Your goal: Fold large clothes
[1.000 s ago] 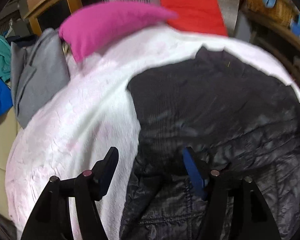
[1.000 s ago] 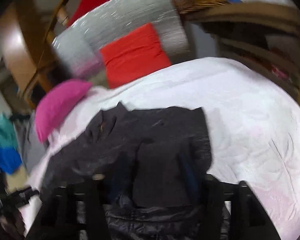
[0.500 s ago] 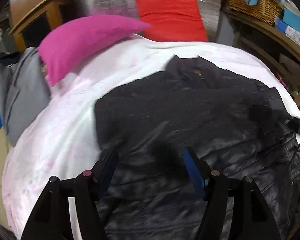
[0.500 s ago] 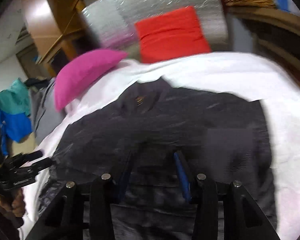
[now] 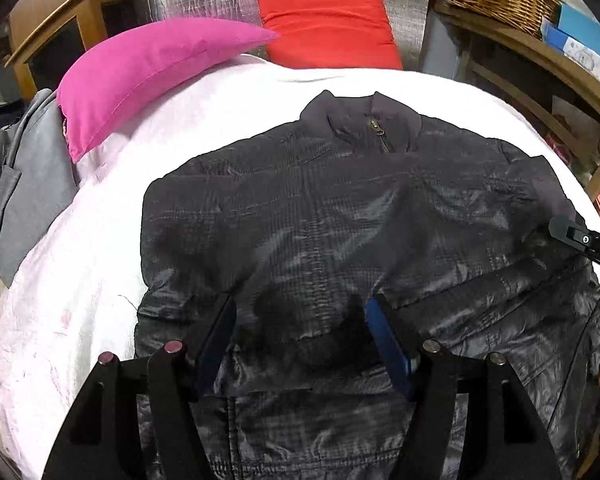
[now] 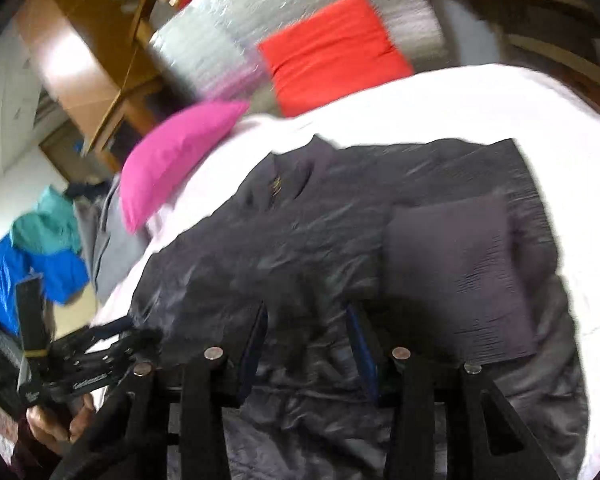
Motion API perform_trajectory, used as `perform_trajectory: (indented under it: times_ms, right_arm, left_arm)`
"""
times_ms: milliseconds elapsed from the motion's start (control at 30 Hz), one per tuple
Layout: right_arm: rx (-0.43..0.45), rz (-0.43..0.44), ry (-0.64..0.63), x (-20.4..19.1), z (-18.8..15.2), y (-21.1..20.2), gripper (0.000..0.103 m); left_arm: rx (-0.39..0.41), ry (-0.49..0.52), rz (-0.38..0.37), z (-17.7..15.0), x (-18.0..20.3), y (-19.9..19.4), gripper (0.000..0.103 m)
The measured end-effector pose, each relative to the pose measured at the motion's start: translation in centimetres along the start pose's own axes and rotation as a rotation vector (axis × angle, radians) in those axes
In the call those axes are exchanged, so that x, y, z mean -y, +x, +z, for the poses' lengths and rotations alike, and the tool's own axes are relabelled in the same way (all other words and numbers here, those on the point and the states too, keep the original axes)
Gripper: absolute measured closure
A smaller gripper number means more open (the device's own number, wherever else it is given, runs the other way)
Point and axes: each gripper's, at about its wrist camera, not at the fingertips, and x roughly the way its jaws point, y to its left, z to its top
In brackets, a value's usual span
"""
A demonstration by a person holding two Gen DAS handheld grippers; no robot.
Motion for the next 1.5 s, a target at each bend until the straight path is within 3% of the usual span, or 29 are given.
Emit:
perform_trajectory:
  times_ms: [100,233,300,333,400,533,1000,1167,1300,1500]
  right_arm:
    - [-0.040,0.010,0.054,2.2,-0.3,0.8,0.061]
    - [0.002,0.051,0.100,2.9,-0.5,-2.3,0.060]
    - [0.022,-0.006,0.087,3.5,-1.0,-3.4,0.050]
    - [0.005,-0.025,0.089,3.8,-1.4,-3.4,0.050]
    - [-0.078,-0.023,0.122,5.0,-2.5,-3.0,0.050]
    - [-0.077,-0.051,0.079,3.8,-4.2,-5.7,0.050]
    - [0.097,-0.037,0.046,3.4,-8.8,-21.0,0.049]
    - [0.139,-0.031,-0.041,2.7,-11.0,-26.3,0.038]
    - [0.168,-0.022,-0.071,3.0,-12.9,-29.8,0.036]
    - [0.229,0.006,-0.087,3.3,-14.4,-32.7,0.034]
  left_arm:
    - [-0.105,0.040,0.037,-0.9,0.5,2.4,0.034]
    - [-0.062,0.081,0.074,-1.5,1.5,0.7,0.034]
    - [-0.038,0.074,0.059,-1.9,1.7,-0.7,0.034]
    - [-0.031,0.072,0.057,-2.1,1.7,-1.1,0.034]
    - [-0.064,0.081,0.067,-3.1,2.4,-1.1,0.033]
    - [-0.138,0.083,0.081,-5.5,2.5,-1.7,0.033]
    - [0.147,0.058,0.116,-12.7,2.5,-17.4,0.033]
    - [0.194,0.039,0.134,-14.2,1.4,-20.6,0.033]
    - [0.224,0.007,0.155,-16.4,0.1,-24.1,0.032]
    - [0.291,0.003,0.218,-18.7,-1.7,-27.5,0.019]
